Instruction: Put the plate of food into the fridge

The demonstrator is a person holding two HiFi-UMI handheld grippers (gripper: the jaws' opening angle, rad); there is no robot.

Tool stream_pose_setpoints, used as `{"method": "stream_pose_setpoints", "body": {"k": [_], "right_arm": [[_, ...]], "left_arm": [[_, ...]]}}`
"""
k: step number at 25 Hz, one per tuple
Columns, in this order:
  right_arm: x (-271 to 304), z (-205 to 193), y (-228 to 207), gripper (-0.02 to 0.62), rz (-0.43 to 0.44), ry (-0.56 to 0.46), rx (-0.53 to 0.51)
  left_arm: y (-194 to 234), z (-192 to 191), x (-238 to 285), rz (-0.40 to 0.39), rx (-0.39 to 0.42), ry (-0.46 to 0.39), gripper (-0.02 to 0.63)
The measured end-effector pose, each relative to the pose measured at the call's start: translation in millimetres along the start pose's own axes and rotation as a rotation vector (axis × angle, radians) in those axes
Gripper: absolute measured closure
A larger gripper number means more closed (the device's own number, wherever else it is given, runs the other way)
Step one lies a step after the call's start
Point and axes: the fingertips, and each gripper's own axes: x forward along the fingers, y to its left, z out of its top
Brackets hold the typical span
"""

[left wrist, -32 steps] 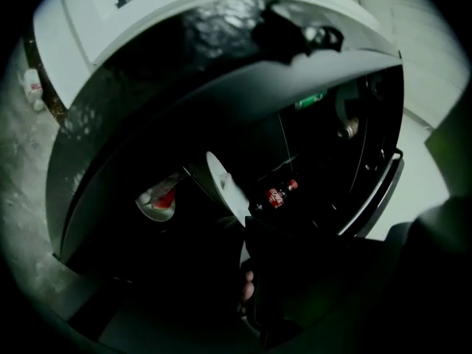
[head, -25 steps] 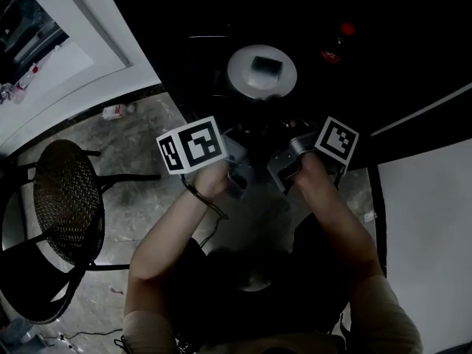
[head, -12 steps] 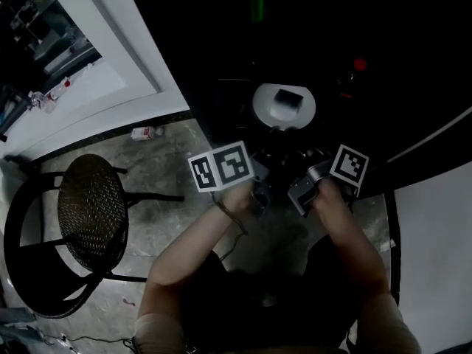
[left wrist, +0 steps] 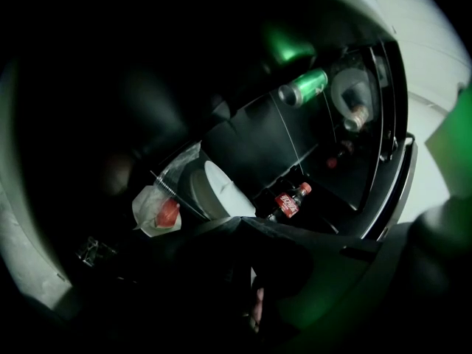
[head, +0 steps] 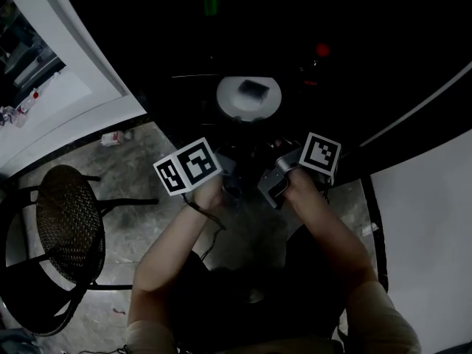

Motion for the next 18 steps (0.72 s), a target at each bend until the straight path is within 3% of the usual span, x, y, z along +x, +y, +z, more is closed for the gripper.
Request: {"method": "stream_pose_setpoints", "body": {"k": [10, 18], "right_arm": [[6, 6, 11, 0.566, 0.017, -0.031, -0.001], [8, 7, 12, 0.569, -0.014, -0.018, -0.129]], "left_arm": [[-2, -8, -5, -0.037, 0.071, 0.047, 0.594], [0, -4, -2, -0.012, 0.097, 0.036, 0.594]]}}
